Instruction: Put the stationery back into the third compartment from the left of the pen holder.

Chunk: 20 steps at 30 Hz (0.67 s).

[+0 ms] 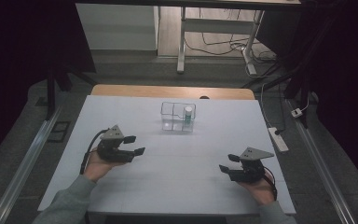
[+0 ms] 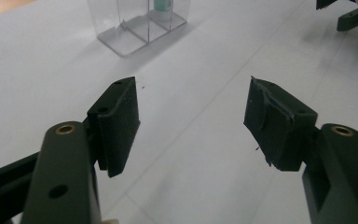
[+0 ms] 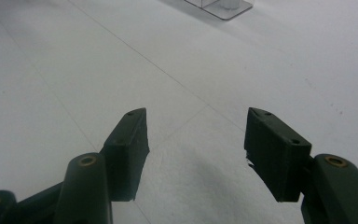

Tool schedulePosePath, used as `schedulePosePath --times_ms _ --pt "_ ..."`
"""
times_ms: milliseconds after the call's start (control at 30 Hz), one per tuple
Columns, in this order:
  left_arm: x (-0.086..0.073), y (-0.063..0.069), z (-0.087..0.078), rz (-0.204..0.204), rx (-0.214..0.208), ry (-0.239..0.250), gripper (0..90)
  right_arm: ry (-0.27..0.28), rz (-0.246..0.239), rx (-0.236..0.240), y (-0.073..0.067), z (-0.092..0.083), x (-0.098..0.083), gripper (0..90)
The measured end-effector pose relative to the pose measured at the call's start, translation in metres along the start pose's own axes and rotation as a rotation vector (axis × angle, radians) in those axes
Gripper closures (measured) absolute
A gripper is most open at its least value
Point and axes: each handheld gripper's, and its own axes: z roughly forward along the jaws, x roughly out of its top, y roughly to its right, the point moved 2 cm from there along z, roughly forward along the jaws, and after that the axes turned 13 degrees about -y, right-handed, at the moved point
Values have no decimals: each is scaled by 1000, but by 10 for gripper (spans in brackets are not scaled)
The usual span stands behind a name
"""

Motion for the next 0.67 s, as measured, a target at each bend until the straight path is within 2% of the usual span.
schedulePosePath --times_ms 133,333,500,667 --pt "-19 2 -4 -11 -5 -18 342 0 -1 0 0 0 0 386" --pt "-42 6 -6 -15 16 -54 331 7 -1 1 1 0 0 387" --pt "-50 7 -11 -29 22 -45 328 -4 -11 -4 0 1 0 386" --pt "-52 5 -12 -36 22 -37 325 12 -7 -6 0 -1 1 389"
